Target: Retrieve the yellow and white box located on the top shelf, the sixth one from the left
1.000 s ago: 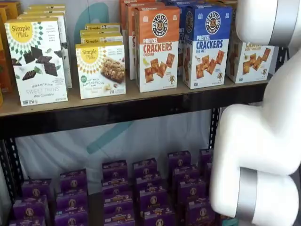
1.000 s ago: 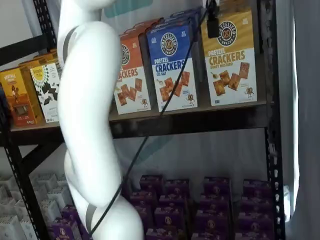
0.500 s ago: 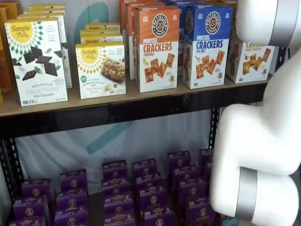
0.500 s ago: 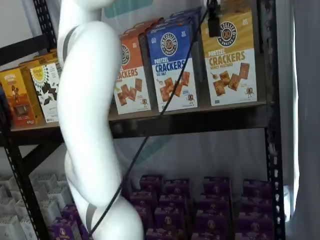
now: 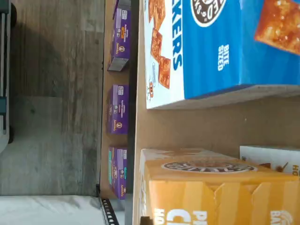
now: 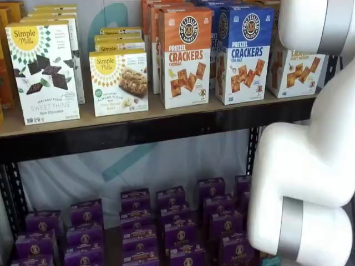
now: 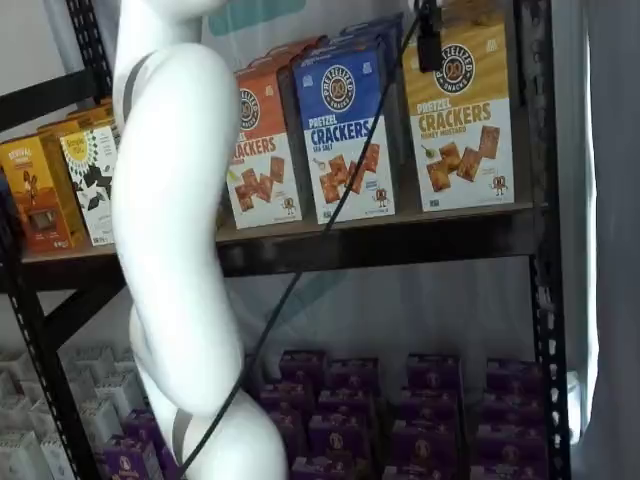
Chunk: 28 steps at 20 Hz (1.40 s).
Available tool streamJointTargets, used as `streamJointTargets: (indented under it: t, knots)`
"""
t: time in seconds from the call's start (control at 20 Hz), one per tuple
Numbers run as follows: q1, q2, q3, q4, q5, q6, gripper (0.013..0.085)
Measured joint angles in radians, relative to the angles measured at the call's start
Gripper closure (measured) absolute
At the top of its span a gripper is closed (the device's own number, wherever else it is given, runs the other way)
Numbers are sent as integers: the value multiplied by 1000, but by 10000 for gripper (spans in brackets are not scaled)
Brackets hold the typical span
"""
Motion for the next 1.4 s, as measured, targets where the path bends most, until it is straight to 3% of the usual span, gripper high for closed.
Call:
streamJointTargets:
  t: [0.65, 0.9, 1.15, 1.4]
  knots:
    - [-34, -36, 8, 9, 24, -27, 370]
    - [-56, -63, 1, -7, 102, -44, 370]
    - [-93, -134, 44, 7, 176, -65, 370]
    - [-83, -225, 124, -6, 216, -58, 370]
